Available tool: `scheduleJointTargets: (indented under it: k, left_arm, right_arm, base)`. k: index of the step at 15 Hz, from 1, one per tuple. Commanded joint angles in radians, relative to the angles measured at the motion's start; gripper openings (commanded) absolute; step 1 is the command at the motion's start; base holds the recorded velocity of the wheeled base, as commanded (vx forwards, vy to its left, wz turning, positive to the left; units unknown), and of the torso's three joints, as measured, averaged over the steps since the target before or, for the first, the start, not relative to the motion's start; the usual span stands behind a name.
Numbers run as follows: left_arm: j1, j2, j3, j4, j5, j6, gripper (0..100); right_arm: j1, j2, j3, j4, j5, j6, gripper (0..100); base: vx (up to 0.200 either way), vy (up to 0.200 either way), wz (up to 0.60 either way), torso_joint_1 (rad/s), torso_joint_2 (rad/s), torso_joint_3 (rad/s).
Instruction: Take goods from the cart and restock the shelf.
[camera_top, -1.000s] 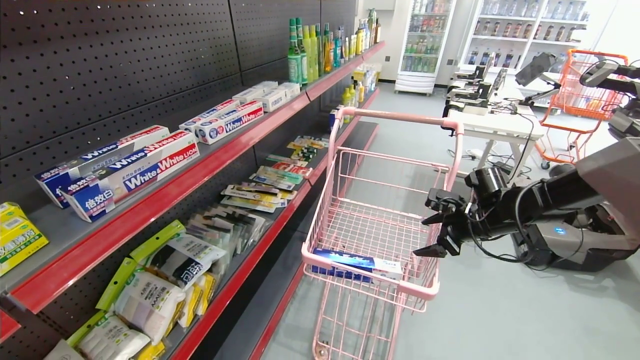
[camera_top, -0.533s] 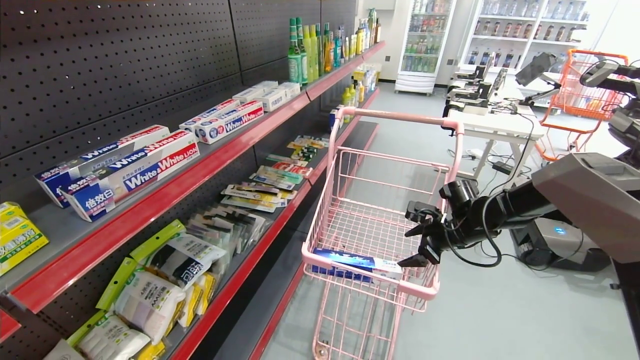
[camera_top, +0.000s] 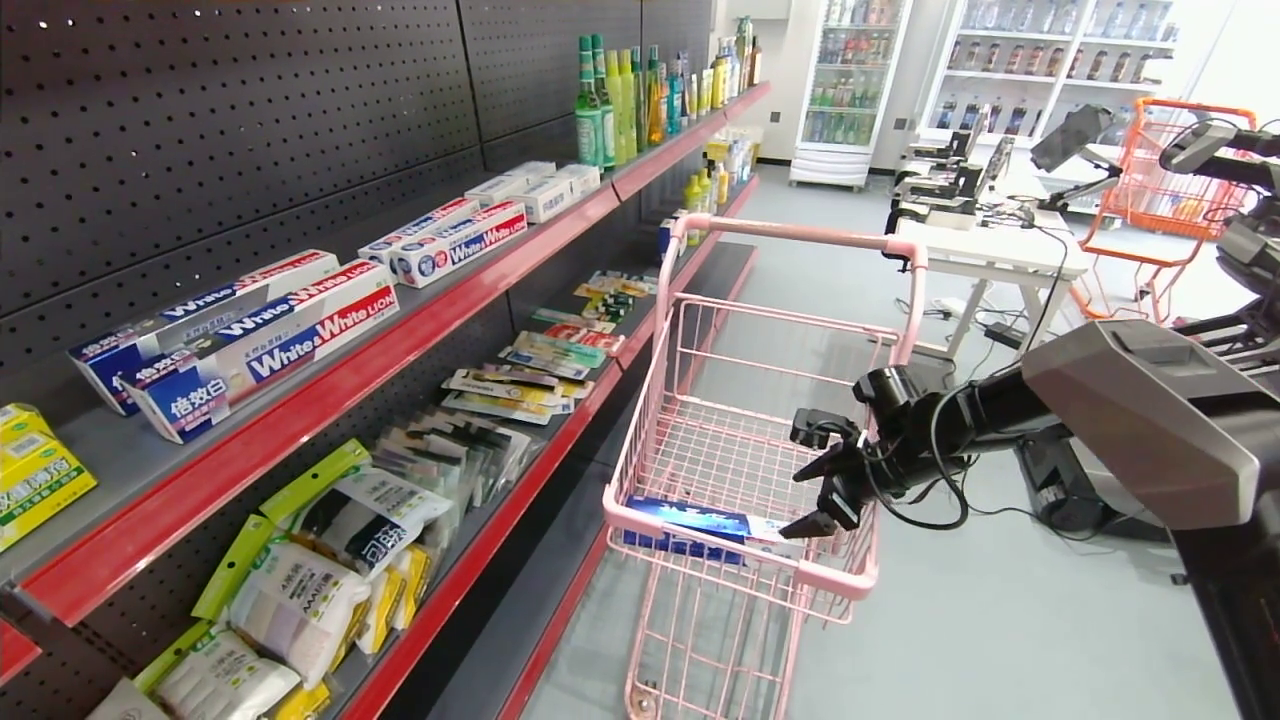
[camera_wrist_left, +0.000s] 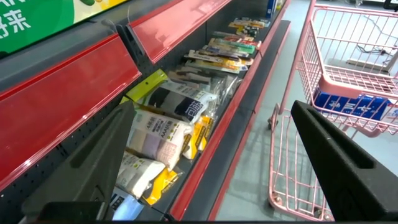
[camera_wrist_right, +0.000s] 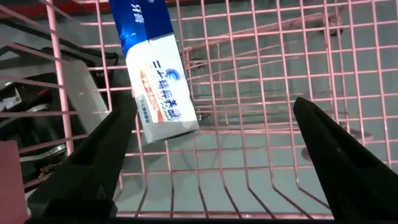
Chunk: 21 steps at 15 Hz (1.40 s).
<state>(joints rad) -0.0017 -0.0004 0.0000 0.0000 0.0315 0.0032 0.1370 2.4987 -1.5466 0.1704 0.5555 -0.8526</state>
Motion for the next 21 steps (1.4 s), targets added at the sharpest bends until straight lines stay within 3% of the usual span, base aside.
scheduleJointTargets:
  k: [1, 5, 15, 21]
  left_arm:
    - [0.0, 0.0, 0.0, 0.0, 0.001, 0.0, 100]
    - [0.0, 0.0, 0.0, 0.0, 0.001, 0.0, 100]
    - [0.0, 0.0, 0.0, 0.0, 0.001, 0.0, 100]
    - [0.0, 0.0, 0.0, 0.0, 0.001, 0.0, 100]
  right_arm:
    - [0.023, 0.032, -0.01, 0.0, 0.0, 0.004, 100]
    - [0.032, 0.04, 0.003, 0.024, 0.0, 0.007, 100]
    - [0.041, 0.135, -0.109, 0.054, -0.002, 0.029, 100]
    - [0.039, 0.095, 0.011, 0.057, -0.003, 0.061, 100]
  base:
    - [0.0, 0.0, 0.0, 0.0, 0.0, 0.0]
    - [0.0, 0.0, 0.0, 0.0, 0.0, 0.0]
    - [0.0, 0.0, 0.0, 0.0, 0.0, 0.0]
    - [0.0, 0.0, 0.0, 0.0, 0.0, 0.0]
